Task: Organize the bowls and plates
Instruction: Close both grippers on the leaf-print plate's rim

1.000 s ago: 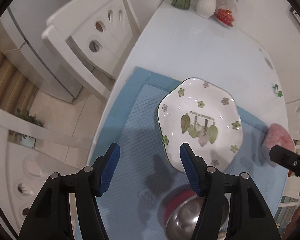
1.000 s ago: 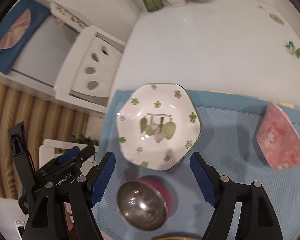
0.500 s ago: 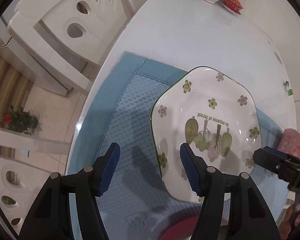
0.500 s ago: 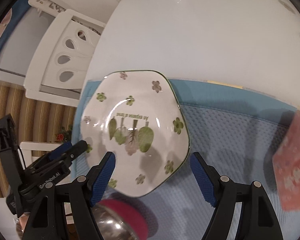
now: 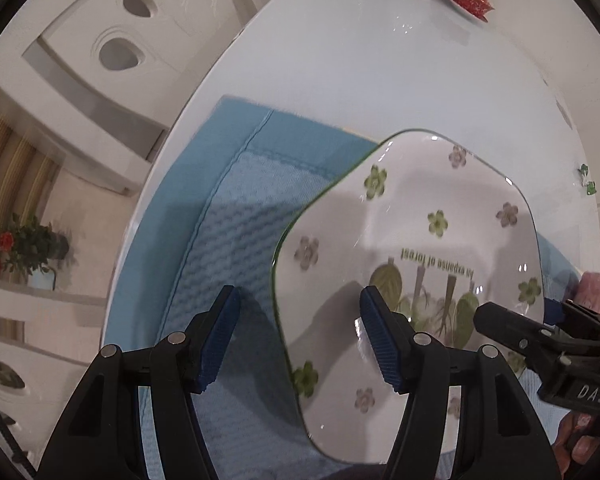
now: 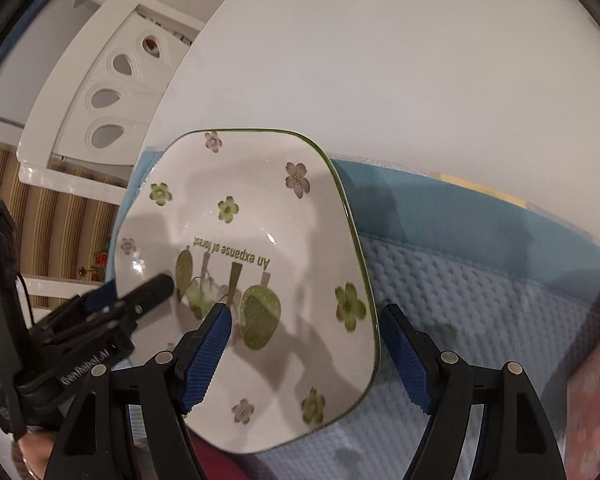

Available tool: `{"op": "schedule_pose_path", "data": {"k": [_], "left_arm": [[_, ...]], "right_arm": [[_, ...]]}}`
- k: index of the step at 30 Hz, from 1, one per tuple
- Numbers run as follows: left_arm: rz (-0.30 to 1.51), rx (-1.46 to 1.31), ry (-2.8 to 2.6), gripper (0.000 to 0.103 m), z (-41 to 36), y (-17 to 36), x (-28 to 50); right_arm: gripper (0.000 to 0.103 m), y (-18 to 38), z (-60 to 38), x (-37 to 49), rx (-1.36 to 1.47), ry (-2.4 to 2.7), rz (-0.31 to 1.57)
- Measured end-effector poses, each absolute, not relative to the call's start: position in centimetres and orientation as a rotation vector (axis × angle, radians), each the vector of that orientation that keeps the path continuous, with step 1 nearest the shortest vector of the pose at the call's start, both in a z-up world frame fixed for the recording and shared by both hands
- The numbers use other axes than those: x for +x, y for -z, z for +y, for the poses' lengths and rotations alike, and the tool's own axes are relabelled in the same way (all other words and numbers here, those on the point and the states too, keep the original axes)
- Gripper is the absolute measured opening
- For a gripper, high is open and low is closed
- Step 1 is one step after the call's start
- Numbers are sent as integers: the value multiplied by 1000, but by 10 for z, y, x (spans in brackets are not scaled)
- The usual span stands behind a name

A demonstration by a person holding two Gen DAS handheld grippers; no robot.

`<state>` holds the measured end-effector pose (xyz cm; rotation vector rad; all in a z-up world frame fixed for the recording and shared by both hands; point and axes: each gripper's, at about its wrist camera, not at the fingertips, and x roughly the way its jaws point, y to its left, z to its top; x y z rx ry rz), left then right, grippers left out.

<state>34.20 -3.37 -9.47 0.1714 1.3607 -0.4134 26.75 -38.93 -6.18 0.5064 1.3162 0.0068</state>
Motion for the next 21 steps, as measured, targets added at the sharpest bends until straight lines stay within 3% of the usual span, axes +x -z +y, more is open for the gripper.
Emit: {"op": "schedule_pose_path", "data": {"k": [17, 21], "left_arm": [[1320, 164, 486, 59, -53, 99, 343], [1317, 161, 504, 58, -50, 100, 346]], "right_arm": [[76, 61, -388, 278, 464, -50, 1268], [72, 57, -389, 275, 470, -85, 1251]]}}
